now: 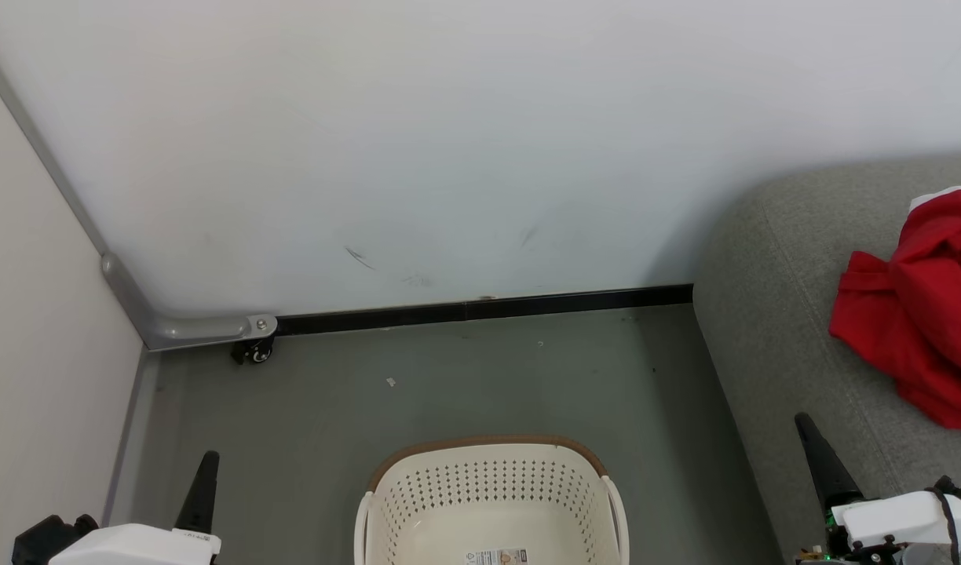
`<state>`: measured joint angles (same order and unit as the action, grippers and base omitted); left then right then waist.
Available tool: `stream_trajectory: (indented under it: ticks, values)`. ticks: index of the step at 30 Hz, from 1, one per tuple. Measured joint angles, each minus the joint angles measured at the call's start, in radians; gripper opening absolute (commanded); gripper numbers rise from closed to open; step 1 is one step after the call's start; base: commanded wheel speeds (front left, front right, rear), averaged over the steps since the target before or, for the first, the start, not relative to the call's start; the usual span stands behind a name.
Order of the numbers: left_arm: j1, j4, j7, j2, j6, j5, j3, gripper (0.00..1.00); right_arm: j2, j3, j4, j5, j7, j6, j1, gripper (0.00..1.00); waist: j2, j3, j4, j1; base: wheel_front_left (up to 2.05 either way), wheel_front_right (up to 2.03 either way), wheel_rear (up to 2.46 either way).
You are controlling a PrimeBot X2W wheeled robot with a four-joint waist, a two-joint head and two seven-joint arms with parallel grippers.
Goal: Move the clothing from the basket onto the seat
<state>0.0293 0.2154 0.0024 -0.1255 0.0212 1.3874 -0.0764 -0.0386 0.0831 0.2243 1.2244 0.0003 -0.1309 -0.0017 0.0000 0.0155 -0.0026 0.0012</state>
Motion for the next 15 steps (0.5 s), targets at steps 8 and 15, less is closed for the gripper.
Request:
stream_trajectory:
  ticks: [8, 15]
  values:
    - [0.005, 0.013, 0.031, 0.023, -0.043, 0.073, 0.043, 0.0, -0.003, 0.006, 0.013, 0.125, 0.028, 0.0, -0.013, 0.0, 0.0, -0.007, 0.001, -0.0004, 0.0, 0.0, 0.0]
    - [0.006, 0.025, 0.056, 0.043, -0.079, 0.136, 0.08, 0.0, -0.005, 0.012, 0.021, 0.235, 0.052, 0.0, -0.03, 0.0, 0.0, -0.012, 0.001, -0.0006, 0.0, 0.0, 0.0]
